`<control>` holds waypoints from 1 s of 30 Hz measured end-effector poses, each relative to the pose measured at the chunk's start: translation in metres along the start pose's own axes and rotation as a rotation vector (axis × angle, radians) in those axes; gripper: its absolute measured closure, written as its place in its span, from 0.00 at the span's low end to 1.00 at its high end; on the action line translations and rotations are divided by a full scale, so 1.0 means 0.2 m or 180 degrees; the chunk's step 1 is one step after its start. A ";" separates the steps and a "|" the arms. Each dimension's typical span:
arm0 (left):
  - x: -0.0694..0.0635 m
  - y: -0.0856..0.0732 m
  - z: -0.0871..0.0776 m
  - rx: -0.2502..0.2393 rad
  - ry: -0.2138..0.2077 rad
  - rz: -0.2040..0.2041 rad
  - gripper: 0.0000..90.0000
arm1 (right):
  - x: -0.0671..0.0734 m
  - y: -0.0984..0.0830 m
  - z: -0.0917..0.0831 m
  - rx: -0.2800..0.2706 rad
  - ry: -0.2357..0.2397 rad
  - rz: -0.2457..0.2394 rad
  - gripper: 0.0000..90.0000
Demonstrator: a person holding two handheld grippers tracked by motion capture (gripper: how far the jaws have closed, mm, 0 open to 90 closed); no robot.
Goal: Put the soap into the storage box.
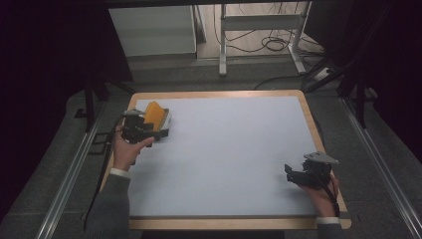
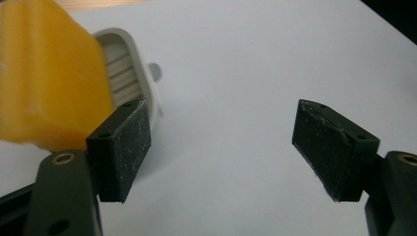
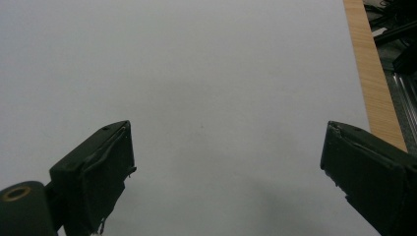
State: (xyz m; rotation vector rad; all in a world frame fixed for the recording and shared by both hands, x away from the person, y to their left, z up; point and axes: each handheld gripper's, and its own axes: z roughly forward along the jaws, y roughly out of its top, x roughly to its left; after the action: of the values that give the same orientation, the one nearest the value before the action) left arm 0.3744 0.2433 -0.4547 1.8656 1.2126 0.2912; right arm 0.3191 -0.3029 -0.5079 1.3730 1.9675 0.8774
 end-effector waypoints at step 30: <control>-0.10 -0.43 0.05 0.0230 -0.0125 0.0056 0.26 | 0.00 0.00 -0.01 -0.0055 -0.0024 -0.0028 0.07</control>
State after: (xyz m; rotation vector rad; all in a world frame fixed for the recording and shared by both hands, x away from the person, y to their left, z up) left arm 0.3174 0.2343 -0.5209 1.9361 1.1947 0.2222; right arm 0.3182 -0.3031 -0.5061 1.3550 1.9544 0.8822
